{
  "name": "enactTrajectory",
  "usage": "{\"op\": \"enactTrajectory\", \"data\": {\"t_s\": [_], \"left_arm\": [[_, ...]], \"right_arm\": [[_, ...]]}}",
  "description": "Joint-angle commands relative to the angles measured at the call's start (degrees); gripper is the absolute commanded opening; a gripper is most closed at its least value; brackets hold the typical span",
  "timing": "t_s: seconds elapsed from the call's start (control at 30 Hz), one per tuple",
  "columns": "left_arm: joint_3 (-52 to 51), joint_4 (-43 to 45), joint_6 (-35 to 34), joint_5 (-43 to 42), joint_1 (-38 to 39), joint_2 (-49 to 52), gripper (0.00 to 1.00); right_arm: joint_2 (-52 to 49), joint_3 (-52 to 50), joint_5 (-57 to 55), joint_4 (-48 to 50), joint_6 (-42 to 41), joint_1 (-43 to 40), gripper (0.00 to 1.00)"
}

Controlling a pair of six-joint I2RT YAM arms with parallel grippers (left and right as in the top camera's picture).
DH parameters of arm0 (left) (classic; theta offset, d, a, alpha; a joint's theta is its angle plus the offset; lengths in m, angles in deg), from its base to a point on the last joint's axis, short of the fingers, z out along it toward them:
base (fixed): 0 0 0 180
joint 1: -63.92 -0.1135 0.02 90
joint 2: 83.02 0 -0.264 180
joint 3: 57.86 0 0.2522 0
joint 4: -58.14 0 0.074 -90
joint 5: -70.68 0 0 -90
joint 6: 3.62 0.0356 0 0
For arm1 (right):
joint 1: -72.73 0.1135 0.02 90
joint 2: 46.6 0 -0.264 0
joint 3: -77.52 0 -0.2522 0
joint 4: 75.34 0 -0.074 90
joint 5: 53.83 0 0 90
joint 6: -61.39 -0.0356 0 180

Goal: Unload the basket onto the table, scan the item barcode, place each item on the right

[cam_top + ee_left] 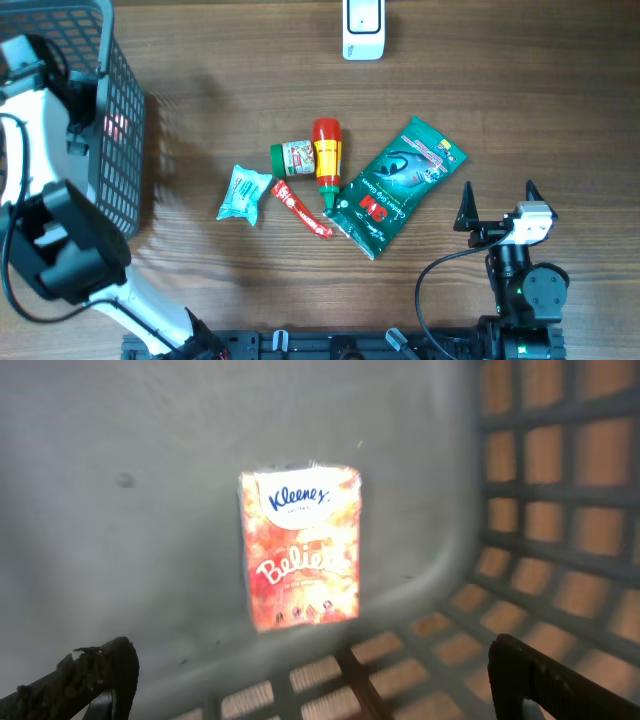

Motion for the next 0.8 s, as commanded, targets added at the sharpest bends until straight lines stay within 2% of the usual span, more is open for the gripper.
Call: {"op": "enactTrajectory", "data": {"t_s": [0.0, 0.37, 0.53, 0.57, 0.6, 0.67, 0.73, 0.77], "left_arm": [[0.04, 1.55, 0.96, 0.35, 0.72, 4.57, 1.0], [0.04, 3.34, 1.49, 0.42, 0.72, 12.11, 1.0], [0.04, 3.56, 3.96, 0.57, 0.72, 13.88, 1.0], [0.04, 3.54, 4.55, 0.61, 0.72, 13.94, 0.96], [0.04, 3.48, 5.55, 0.59, 0.72, 14.05, 0.84], [0.07, 3.06, 7.02, 0.57, 0.72, 14.05, 0.69], [0.07, 2.67, 9.33, 0.61, 0.59, 14.01, 0.44], [0.07, 2.36, 10.03, 0.59, 0.39, 13.99, 0.36]], "right_arm": [[0.04, -0.02, 0.94, 0.11, 0.5, 0.33, 1.0], [0.04, -0.02, 0.94, 0.11, 0.48, 0.33, 1.0], [0.04, -0.02, 0.94, 0.11, 0.48, 0.33, 1.0], [0.04, -0.02, 0.92, 0.11, 0.48, 0.33, 1.0], [0.04, -0.02, 0.94, 0.11, 0.48, 0.33, 1.0], [0.04, -0.02, 0.94, 0.11, 0.48, 0.33, 1.0], [0.04, -0.02, 0.94, 0.11, 0.48, 0.33, 1.0], [0.04, -0.02, 0.94, 0.11, 0.48, 0.33, 1.0]]}}
